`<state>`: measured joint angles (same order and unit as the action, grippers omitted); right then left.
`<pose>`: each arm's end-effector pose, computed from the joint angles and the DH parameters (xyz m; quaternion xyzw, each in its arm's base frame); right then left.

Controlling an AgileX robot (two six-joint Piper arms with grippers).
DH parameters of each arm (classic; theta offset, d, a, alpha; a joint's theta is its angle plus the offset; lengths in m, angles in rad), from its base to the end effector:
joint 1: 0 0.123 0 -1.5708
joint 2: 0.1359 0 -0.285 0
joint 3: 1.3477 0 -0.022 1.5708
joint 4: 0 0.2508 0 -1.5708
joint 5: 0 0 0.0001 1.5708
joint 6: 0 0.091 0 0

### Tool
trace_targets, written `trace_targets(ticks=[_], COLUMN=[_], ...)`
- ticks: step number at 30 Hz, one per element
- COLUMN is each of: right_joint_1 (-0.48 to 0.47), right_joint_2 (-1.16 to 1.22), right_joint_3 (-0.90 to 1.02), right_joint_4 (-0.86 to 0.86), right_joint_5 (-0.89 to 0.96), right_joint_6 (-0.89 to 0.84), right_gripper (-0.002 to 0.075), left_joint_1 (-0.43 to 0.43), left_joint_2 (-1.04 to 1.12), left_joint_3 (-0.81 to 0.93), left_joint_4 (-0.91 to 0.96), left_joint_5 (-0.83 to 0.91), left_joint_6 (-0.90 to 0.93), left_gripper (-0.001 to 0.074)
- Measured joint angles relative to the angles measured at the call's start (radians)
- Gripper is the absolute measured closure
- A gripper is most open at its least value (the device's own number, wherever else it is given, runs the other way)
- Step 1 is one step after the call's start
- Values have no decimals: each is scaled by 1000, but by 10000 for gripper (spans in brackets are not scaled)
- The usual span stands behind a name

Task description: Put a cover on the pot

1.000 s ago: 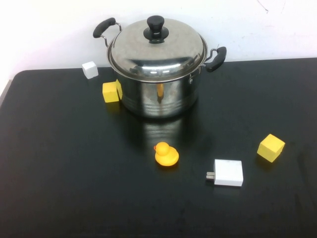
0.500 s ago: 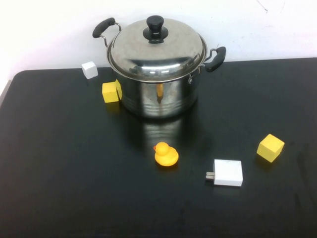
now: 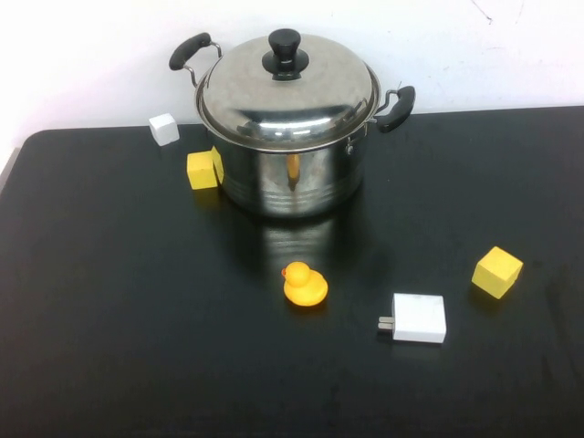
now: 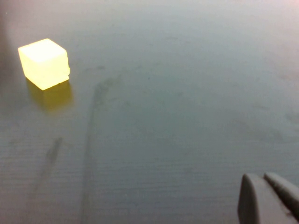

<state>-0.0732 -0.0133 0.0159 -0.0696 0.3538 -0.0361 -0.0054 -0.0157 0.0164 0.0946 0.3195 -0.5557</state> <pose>0.0526 -0.0061 0.1767 -0.0039 0.7953 -0.0624 0.6029 0.0535 0.0024 0.1798 -0.1879 0.7612 -0.1336 0.6061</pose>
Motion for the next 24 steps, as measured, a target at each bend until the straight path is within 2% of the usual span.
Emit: trace_targets(ticks=[15,24], right_joint_1=[0,0], right_joint_2=[0,0], right_joint_3=[0,0], right_joint_4=[0,0], right_joint_5=[0,0], right_joint_6=[0,0], right_gripper=[728,728], left_joint_1=[-8,-26], left_joint_2=[0,0], left_joint_3=[0,0], left_joint_4=[-17,-143], left_joint_5=[3,3], left_joint_6=[82,92], left_gripper=[736,736])
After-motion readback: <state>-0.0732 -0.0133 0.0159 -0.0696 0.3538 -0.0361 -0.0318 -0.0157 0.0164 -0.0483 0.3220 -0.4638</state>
